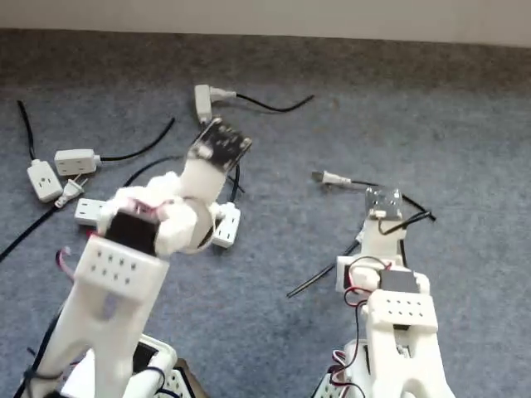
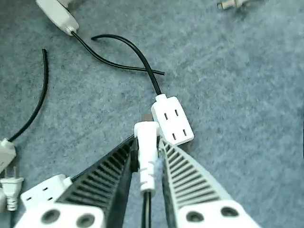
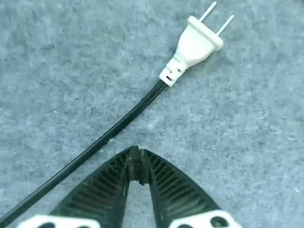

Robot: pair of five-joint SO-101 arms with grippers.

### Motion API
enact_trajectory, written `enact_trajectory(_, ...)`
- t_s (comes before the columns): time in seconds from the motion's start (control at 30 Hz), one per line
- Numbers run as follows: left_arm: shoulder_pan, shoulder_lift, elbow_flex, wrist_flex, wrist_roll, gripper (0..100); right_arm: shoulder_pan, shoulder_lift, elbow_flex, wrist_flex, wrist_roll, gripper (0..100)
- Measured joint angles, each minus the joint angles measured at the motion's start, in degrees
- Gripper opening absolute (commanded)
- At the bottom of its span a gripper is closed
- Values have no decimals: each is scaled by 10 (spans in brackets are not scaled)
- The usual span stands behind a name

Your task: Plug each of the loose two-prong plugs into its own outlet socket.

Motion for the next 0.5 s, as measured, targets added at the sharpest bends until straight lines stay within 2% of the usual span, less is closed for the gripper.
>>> enact_trajectory(0.23,-1,242,-312,232,-166,7,0,0,61,-84,0,7)
enact_trajectory(0.33,-1,316,-389,253,-252,7,0,0,64,-90,0,7)
enact_trajectory(0.5,5,383,-410,258,-439,7,0,0,64,-90,0,7)
